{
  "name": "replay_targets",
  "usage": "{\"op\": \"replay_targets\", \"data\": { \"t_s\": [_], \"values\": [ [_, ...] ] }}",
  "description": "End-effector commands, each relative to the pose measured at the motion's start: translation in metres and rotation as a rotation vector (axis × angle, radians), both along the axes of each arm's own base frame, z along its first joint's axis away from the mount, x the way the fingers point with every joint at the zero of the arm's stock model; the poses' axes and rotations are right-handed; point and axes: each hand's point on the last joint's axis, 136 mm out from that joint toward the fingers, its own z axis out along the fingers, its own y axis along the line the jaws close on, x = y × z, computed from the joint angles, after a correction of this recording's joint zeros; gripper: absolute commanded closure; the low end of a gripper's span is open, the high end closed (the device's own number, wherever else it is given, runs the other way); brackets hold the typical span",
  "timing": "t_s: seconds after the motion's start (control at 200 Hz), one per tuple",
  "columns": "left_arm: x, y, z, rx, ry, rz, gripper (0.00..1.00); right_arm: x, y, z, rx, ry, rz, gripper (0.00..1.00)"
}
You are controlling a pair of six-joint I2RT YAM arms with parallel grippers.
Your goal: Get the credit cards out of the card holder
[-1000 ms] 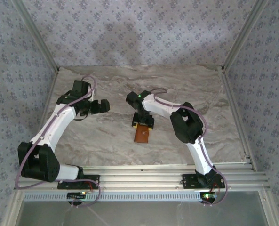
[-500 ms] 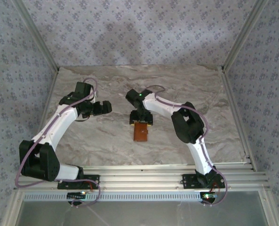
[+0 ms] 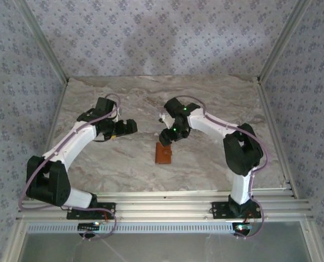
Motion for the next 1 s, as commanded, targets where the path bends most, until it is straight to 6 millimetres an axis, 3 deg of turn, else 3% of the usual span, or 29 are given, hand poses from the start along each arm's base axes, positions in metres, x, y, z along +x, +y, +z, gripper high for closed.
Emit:
{"op": "replay_targets", "data": {
  "t_s": [0.0,0.25,0.545,0.994],
  "values": [
    [0.002,-0.009,-0.005,-0.017,0.039,0.019,0.02,-0.008,0.013,0.012,0.166,-0.123,0.316,0.41],
    [-0.004,-0.009,-0.016,-0.033,0.075,0.04,0.02,-0.024,0.008,-0.008,0.126,-0.246,0.64,0.47],
    [-0.005,-0.009,-0.016,-0.036,0.084,0.05,0.02,-0.037,0.014,-0.024,0.062,-0.283,0.874,0.5],
    [-0.006,-0.012,-0.019,-0.047,0.1,0.034,0.01,-0.025,0.003,-0.05,-0.062,-0.308,0.934,0.51]
  ]
}}
